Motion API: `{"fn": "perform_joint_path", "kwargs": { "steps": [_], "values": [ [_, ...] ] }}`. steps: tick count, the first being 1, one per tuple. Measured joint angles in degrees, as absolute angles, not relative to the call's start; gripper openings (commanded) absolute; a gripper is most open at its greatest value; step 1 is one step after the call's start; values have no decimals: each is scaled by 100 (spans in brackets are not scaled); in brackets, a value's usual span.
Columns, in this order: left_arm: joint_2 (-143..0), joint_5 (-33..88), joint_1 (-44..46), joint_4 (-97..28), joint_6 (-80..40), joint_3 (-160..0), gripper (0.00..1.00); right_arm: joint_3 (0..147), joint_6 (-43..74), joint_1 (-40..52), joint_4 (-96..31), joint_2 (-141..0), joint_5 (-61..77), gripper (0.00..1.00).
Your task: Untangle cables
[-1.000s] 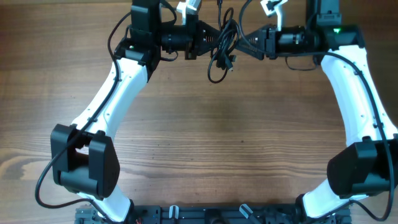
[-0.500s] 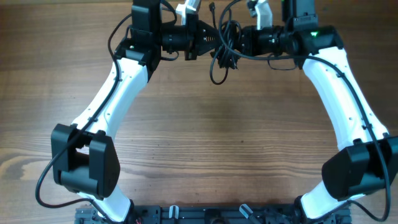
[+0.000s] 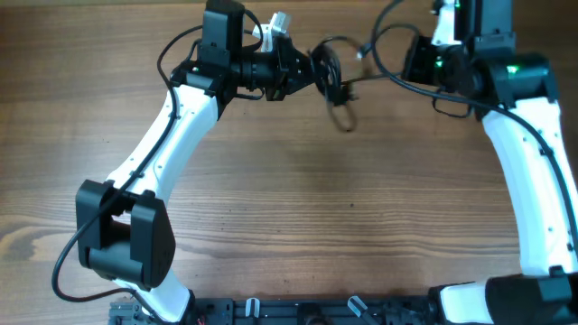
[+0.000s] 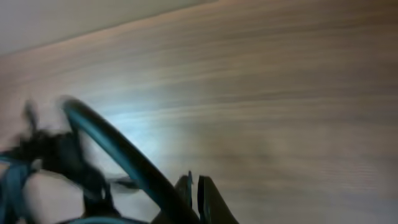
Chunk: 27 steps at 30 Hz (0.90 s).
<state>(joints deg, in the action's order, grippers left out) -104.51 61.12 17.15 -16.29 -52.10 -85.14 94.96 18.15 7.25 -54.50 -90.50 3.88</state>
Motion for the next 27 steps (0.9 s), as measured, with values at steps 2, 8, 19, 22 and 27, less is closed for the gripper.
{"fn": "perform_joint_path", "kwargs": {
  "steps": [2, 8, 19, 22, 27],
  "values": [
    [-10451, 6110, 1717, -1636, -5170, -8514, 4, 9496, 2023, 725, -5664, -8997, -261, 4],
    [-10449, 6104, 1695, -1629, -5127, -8514, 4, 9496, 2314, 679, -5876, -8991, -1275, 4],
    [-10449, 6066, 1634, -1629, -5103, -8514, 4, 9494, 2176, 578, -6156, -9035, -261, 4],
    [-10449, 6064, 1634, -1629, -4971, -8514, 4, 9494, 2073, 578, -6114, -9129, 97, 4],
    [-10449, 5603, 1632, -1997, -4757, -8514, 4, 9491, 1520, 585, -5741, -9227, 1435, 4]
  ]
}}
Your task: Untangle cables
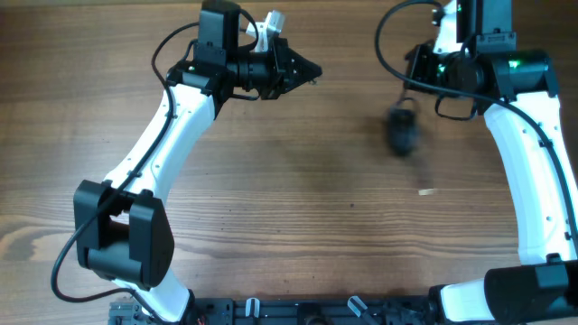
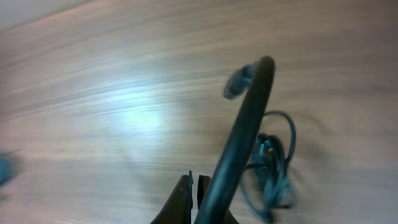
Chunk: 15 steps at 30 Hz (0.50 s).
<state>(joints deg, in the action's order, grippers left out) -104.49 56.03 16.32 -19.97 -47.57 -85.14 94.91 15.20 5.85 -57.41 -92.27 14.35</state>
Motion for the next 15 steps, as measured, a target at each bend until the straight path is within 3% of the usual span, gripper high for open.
{"fn": "perform_joint_path", "kwargs": {
  "steps": [7, 15],
  "values": [
    [-10449, 4016, 1632, -2965, -4624, -8525, 4, 9491, 1361, 613, -5603, -9236, 2615, 4],
    [-10449, 3404, 1634, -3205, -4209, -8525, 4, 9408, 1538, 714, -5483, -9730, 2755, 4]
  ]
}}
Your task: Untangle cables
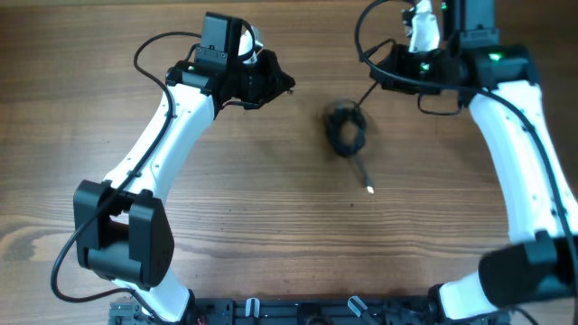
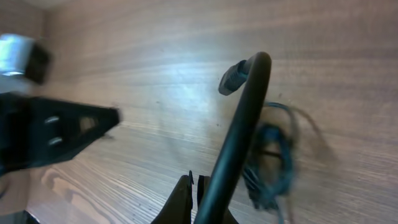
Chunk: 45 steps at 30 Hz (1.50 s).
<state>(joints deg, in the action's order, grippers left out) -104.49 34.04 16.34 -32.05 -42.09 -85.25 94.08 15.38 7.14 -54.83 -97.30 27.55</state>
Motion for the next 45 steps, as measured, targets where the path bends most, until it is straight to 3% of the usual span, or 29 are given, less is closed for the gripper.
{"fn": "perform_joint_path", "kwargs": {
  "steps": [7, 9, 12, 17, 20, 21, 23, 26, 41, 45],
  "values": [
    [-10449, 3168, 1822, -3371, -3771, -8525, 4, 9345, 1804, 714, -5127, -10689, 2648, 8],
    [-10449, 3048, 1966, -3398, -3704, -8525, 7, 9345, 1850, 714, -4995, -10892, 2641, 14],
    [-10449, 2773, 2239, -3417, -3579, -8525, 13, 9345, 1981, 694, -4810, -11153, 2569, 14],
    [-10457, 2292, 2700, -3415, -3472, -8525, 15, 9343, 2231, 473, -4633, -11233, 2414, 18],
    [-10492, 2095, 2950, -3415, -3454, -8525, 15, 9341, 2320, 224, -4624, -11233, 2416, 61],
    [-10508, 2069, 3011, -3415, -3452, -8525, 16, 9341, 2359, 158, -4628, -11233, 2416, 71],
    [-10586, 2012, 3162, -3413, -3450, -8525, 19, 9341, 2355, 23, -4692, -11233, 2416, 85],
    [-10759, 1953, 3369, -3369, -3426, -8525, 22, 9338, 2292, -45, -4762, -11233, 2401, 94],
    [-11815, 1433, 4558, -2161, -2198, -8514, 50, 9336, 1979, -97, -5035, -11233, 2047, 97],
    [-12064, 1299, 4593, -1876, -2102, -8514, 53, 9336, 1918, -97, -5052, -11233, 2029, 97]
  ]
}}
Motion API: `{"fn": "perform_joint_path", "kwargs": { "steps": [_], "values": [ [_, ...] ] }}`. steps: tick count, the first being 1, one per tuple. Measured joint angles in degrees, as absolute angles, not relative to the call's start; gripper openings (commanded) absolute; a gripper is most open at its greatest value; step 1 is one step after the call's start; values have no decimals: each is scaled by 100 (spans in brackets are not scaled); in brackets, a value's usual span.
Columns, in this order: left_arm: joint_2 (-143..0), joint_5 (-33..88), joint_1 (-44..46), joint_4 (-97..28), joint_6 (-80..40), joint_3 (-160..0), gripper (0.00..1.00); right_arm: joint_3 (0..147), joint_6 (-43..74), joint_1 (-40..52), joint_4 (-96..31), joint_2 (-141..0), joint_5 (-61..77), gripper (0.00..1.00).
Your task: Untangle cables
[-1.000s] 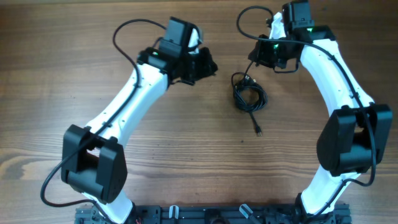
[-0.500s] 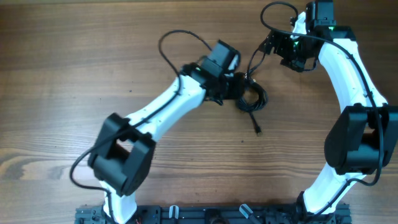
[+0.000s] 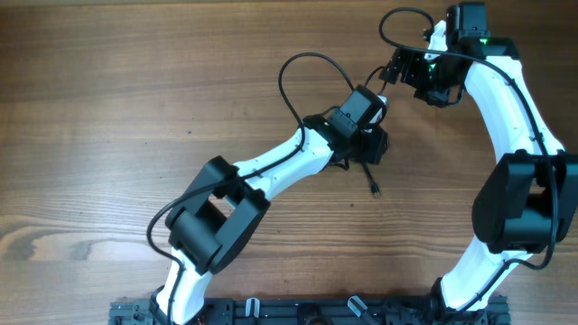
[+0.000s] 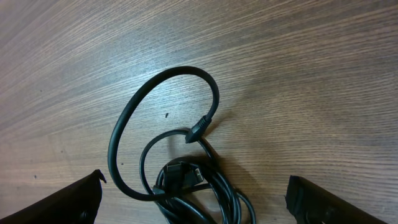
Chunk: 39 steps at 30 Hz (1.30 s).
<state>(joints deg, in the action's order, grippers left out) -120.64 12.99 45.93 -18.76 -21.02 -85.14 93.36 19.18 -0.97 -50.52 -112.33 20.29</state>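
The black cable is a tangled bundle (image 3: 374,153) on the wood table, with one loose plug end (image 3: 373,188) trailing toward the front. In the right wrist view the bundle (image 4: 199,193) shows a USB plug (image 4: 183,172) on top and a wide loop (image 4: 134,112) curling off it. My right gripper (image 4: 194,182) is wide open, its fingers apart on either side of the bundle and holding nothing. In the overhead view the right gripper (image 3: 395,72) hangs just behind and to the right of the bundle. My left gripper (image 3: 366,135) is down on the bundle, its fingers hidden under the wrist.
The left arm (image 3: 289,162) reaches diagonally across the middle of the table, its own wire looping (image 3: 293,72) above the wrist. The right arm (image 3: 515,108) runs along the right edge. A rail (image 3: 298,311) lines the front edge.
My right gripper was shut on the cable, the bundle dangling from it; now it is open and the bundle lies on the table. The left gripper has moved from back-left onto the bundle.
First both grippers held the cable stretched between them at the back. Then the left gripper had no cable and the bundle hung from the shut right gripper, at the right and then at centre. Now the right is open and the left is on the bundle.
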Motion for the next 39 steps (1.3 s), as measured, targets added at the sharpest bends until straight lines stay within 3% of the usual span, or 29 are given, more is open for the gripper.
{"fn": "perform_joint_path", "kwargs": {
  "steps": [10, 21, 27, 30, 33, 39],
  "values": [
    [-12427, 666, 4718, -1686, -2064, -8514, 53, 9336, 1800, -97, -5144, -11233, 2025, 97],
    [-12431, 578, 4720, -1686, -2043, -8514, 35, 9336, 1767, -97, -5164, -11233, 2025, 96],
    [-12431, 558, 4746, -1673, -2040, -8514, 32, 9336, 1767, -97, -5166, -11233, 2025, 97],
    [-12440, 517, 4788, -1660, -2040, -8514, 26, 9336, 1767, -97, -5166, -11233, 2023, 96],
    [-12486, 510, 4825, -1627, -2027, -8517, 13, 9336, 1767, -97, -5166, -11233, 2005, 96],
    [-12495, 537, 4810, -1647, -2045, -8519, 4, 9336, 1765, -97, -5148, -11233, 2003, 96]
  ]
}}
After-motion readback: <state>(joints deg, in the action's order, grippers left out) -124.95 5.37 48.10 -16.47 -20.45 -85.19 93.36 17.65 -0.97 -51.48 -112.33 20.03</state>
